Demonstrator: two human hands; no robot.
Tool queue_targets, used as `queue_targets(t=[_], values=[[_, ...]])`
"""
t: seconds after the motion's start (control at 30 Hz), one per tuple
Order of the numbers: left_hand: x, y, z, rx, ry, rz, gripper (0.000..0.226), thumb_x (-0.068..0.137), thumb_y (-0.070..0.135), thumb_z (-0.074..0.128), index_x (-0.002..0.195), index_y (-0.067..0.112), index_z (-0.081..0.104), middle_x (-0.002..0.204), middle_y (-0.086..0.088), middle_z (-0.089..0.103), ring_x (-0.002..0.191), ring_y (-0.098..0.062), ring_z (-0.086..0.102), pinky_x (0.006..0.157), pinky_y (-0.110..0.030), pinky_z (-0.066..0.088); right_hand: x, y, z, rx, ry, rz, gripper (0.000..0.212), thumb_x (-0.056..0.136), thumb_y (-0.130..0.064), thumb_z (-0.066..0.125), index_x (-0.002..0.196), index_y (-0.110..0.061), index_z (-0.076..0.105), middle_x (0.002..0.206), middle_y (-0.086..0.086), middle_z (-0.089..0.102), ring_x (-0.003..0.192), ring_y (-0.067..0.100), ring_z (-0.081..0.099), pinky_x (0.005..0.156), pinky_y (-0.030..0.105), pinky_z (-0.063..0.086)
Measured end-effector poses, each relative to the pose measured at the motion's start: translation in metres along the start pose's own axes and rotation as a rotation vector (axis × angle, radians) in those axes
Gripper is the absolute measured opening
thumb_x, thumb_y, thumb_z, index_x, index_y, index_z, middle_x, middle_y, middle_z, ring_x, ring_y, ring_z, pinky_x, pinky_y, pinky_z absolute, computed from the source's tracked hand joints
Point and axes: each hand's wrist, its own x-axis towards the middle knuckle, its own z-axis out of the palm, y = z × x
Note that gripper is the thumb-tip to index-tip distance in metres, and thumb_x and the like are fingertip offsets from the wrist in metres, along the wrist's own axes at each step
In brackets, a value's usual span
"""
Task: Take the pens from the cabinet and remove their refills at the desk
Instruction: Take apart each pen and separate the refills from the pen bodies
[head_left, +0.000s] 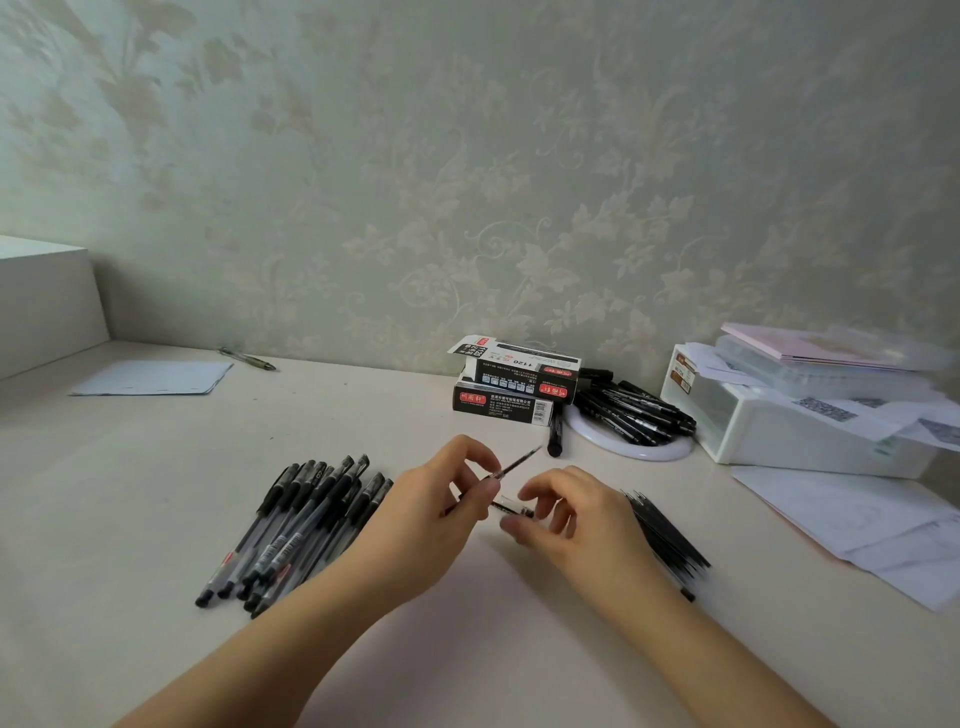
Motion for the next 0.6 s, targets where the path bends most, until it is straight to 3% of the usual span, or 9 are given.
queue_targets(t=[0.07,0.23,0.43,0.6], values=[[0.0001,-0.0001,0.0008,0.006,-0.006,0.008,0.010,0.096,0.030,0.053,0.097,0.039,0.054,0.075,0.016,0.062,0.048,-0.005,0.045,0.048,-0.011,0.035,-0.0004,0.0044,0.0000,-0.120,-0.041,-0.042,0.023,0.076,-0.036,0.081,0.091,-0.022,0.071,0.082,-0.008,0.059,0.069,0.006,0.054,0.066,0.014,0.043],[0.0002,-0.0024,0.0009,0.035,-0.039,0.020,0.013,0.097,0.030,0.052,0.100,0.042,0.056,0.076,0.015,0.060,0.049,-0.005,0.044,0.049,-0.011,0.034,-0.0005,0.0087,0.0043,-0.153,-0.110,-0.050,0.004,0.083,-0.026,0.075,0.081,-0.024,0.072,0.076,-0.008,0.062,0.068,0.002,0.054,0.066,0.010,0.039],[-0.0009,-0.0031,-0.0004,0.144,-0.079,0.063,0.013,0.096,0.030,0.052,0.099,0.041,0.058,0.073,0.012,0.058,0.053,-0.002,0.047,0.054,-0.011,0.036,0.0055,0.0060,-0.0024,0.486,0.135,0.191,0.006,0.088,-0.013,0.072,0.083,-0.017,0.073,0.069,0.000,0.073,0.060,0.003,0.064,0.059,0.014,0.050],[-0.0020,-0.0030,0.0007,0.167,-0.097,0.075,0.011,0.095,0.030,0.054,0.098,0.040,0.059,0.073,0.011,0.060,0.058,-0.002,0.049,0.058,-0.011,0.037,0.0041,0.0022,0.0003,0.617,0.049,0.168,0.009,0.088,-0.004,0.068,0.090,-0.011,0.073,0.074,0.004,0.073,0.065,0.007,0.066,0.063,0.015,0.052]])
